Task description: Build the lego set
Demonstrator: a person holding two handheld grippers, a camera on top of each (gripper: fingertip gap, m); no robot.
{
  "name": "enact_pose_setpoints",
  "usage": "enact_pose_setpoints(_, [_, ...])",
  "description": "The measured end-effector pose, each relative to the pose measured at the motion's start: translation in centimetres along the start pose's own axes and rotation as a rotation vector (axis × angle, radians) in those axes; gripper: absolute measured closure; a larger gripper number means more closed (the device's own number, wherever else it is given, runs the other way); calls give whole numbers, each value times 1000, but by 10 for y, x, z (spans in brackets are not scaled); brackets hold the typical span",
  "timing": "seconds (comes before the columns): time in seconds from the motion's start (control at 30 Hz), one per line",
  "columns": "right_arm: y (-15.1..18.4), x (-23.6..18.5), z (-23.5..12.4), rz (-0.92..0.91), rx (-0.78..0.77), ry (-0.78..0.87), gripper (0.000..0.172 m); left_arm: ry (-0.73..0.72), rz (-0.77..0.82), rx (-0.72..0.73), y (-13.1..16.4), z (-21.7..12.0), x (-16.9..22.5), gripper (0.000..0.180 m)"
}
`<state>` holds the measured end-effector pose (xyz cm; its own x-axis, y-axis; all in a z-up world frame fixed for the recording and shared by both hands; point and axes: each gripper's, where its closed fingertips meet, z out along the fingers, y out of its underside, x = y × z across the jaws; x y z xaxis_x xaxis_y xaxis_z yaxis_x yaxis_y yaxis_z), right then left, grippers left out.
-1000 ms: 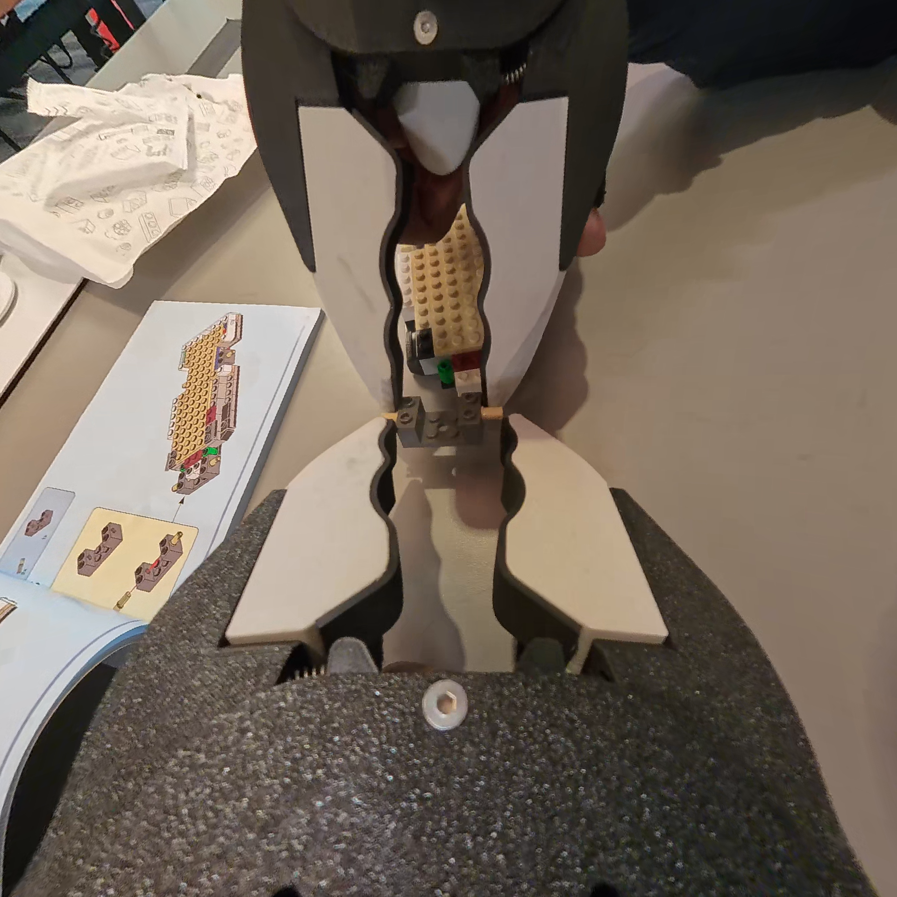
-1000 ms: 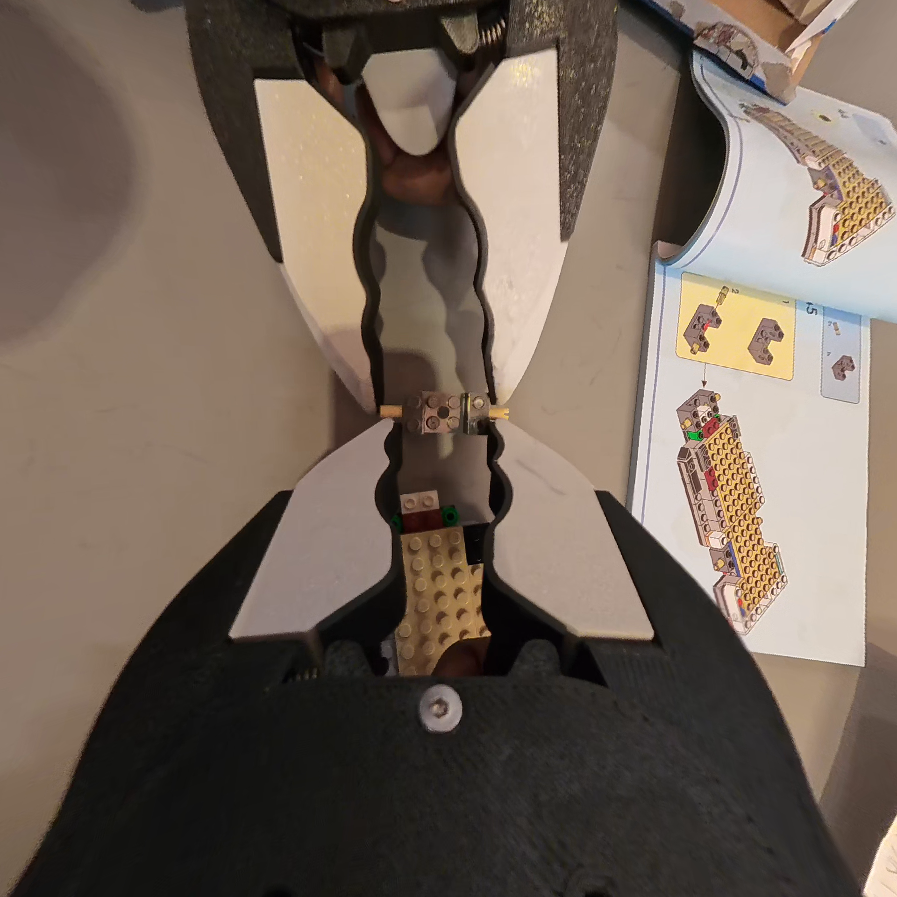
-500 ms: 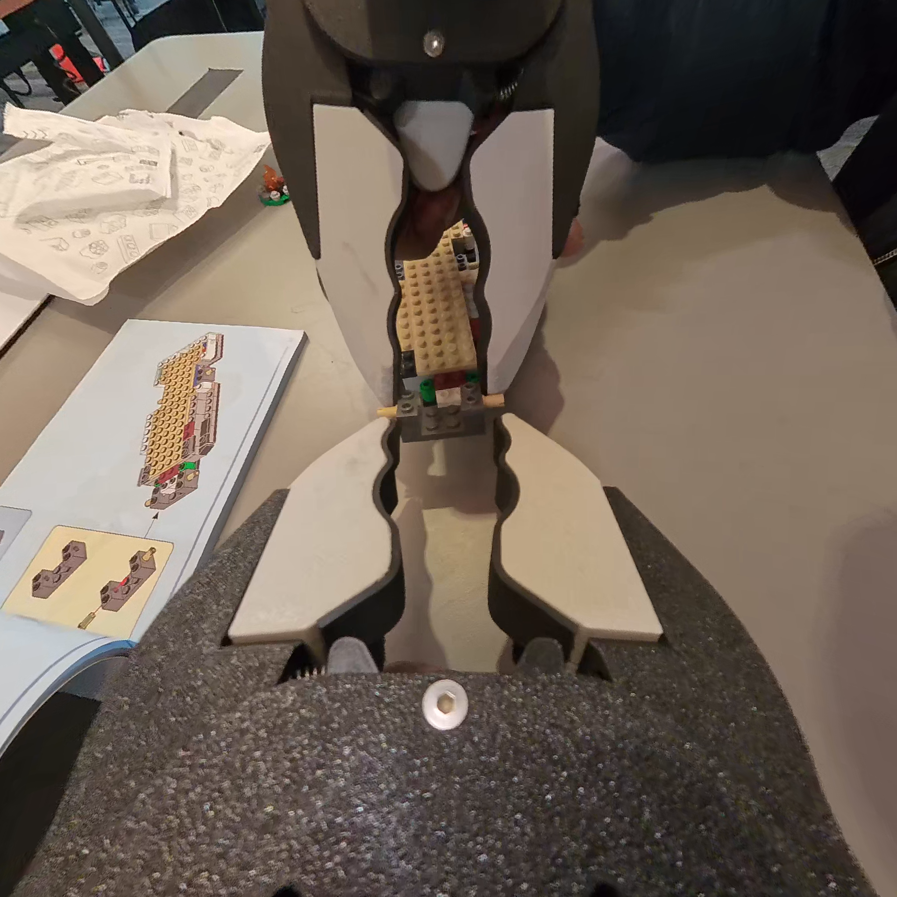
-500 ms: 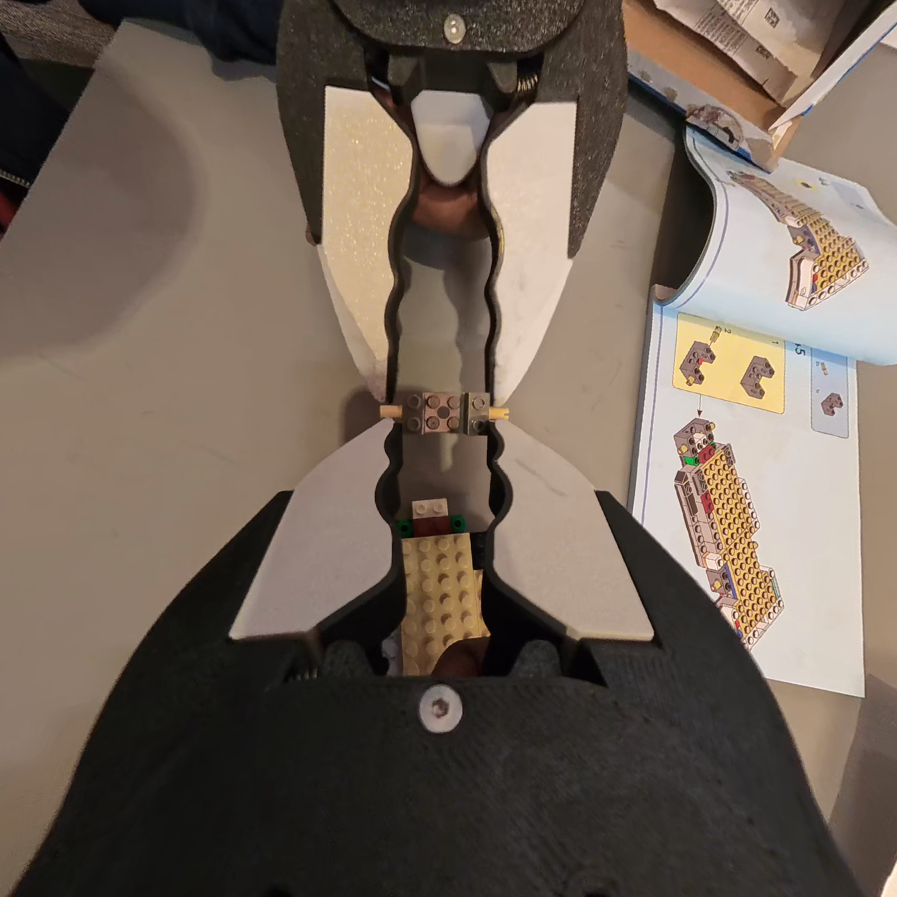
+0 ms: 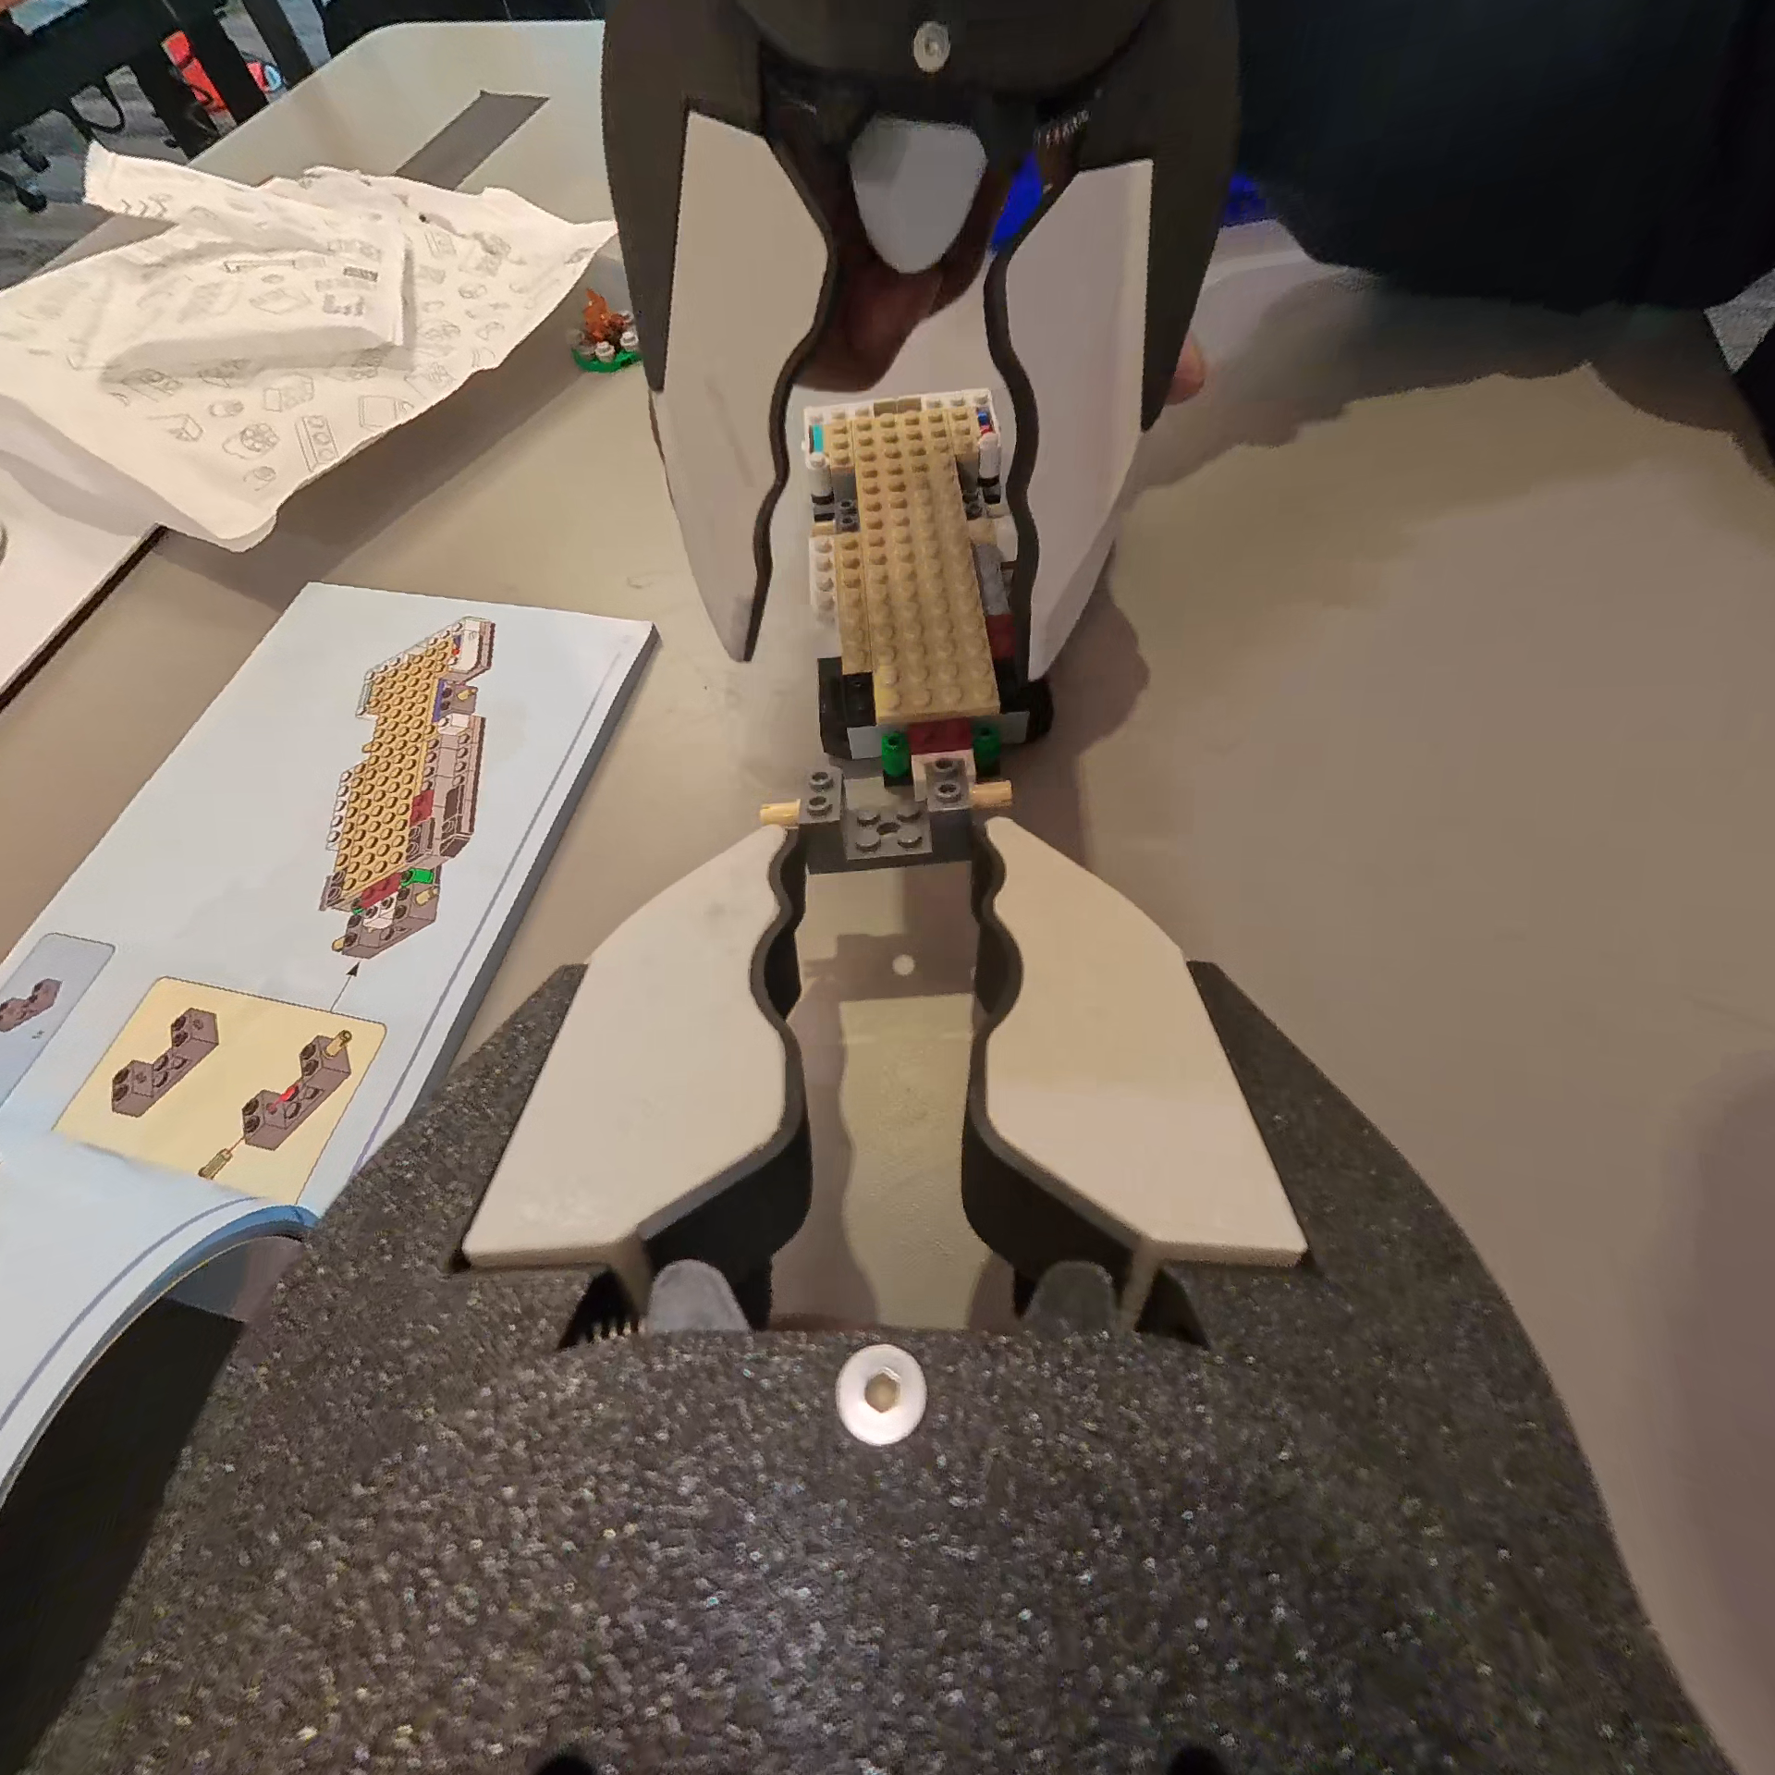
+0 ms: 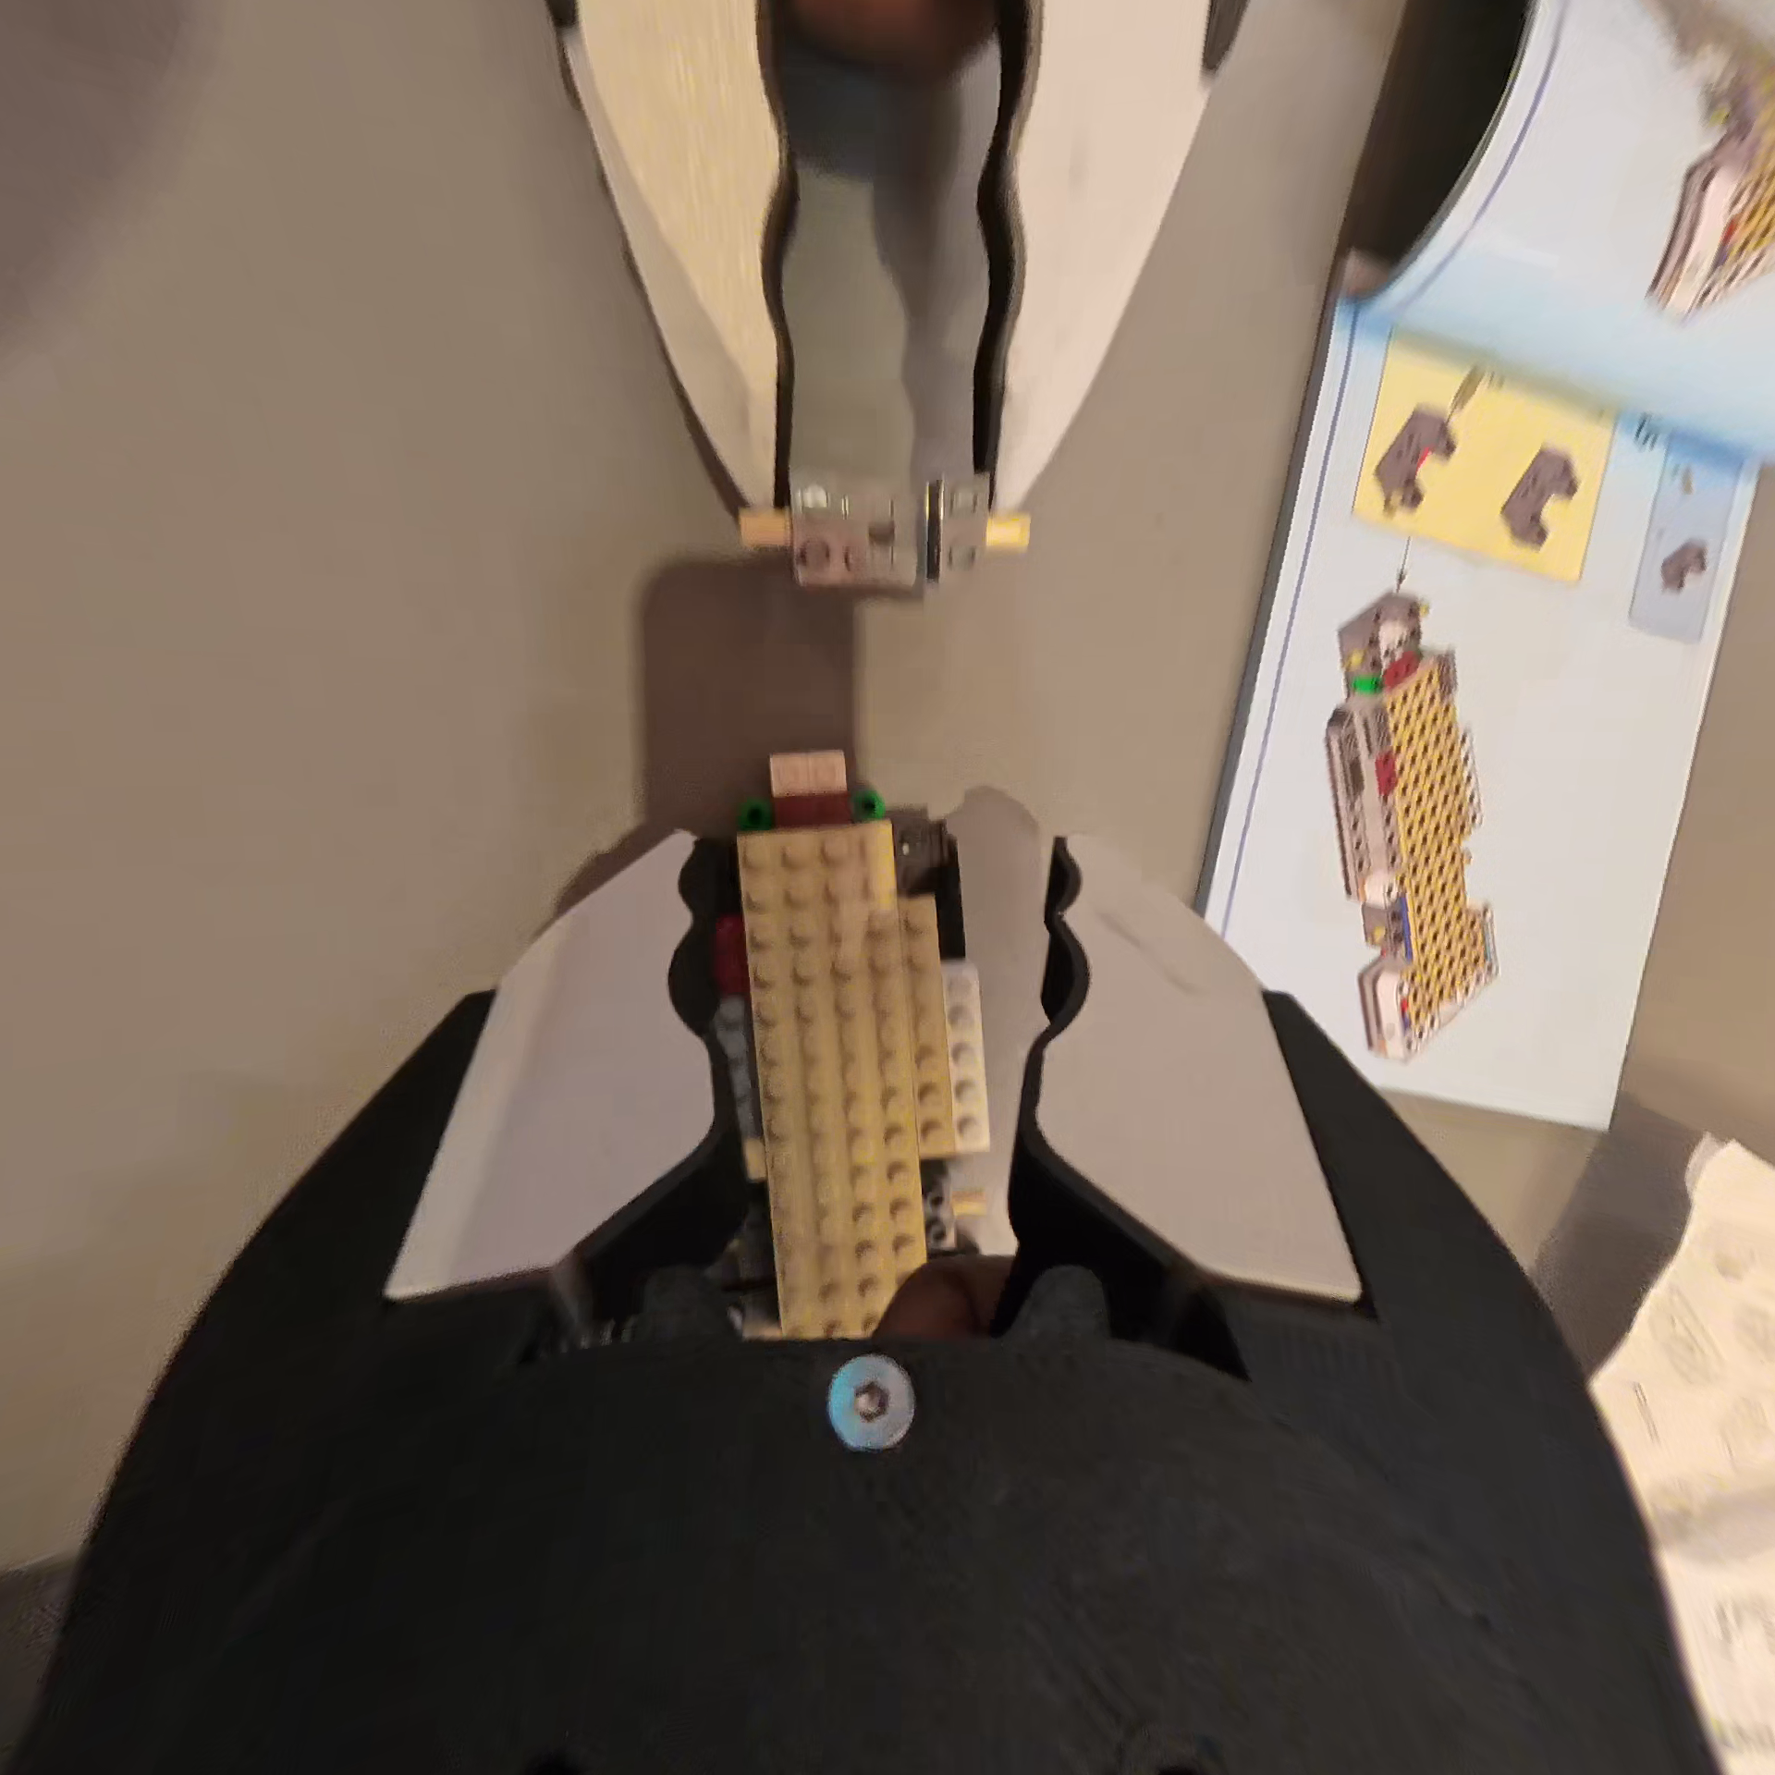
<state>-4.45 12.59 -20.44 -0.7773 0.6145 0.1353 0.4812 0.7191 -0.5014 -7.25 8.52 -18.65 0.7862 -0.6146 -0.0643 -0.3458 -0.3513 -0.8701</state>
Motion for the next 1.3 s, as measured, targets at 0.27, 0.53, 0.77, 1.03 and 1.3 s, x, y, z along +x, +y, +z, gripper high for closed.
enact_pose_setpoints(0.27, [14,-17,4,-43,-90,-88,91,1,20,-29,3,3,2,147])
enact_pose_setpoints(0.53, [20,-18,15,-52,-174,-108,91,3,32,-49,6,5,4,147])
enact_pose_setpoints(0.77, [22,-20,17,-48,-177,-128,105,7,29,-55,7,5,4,147])
enact_pose_setpoints(1.03, [-13,-3,-9,24,76,-42,105,-36,123,-55,-10,-1,4,147])
enact_pose_setpoints(1.3, [-42,3,-36,49,271,22,105,-33,179,-99,-45,-27,2,147])
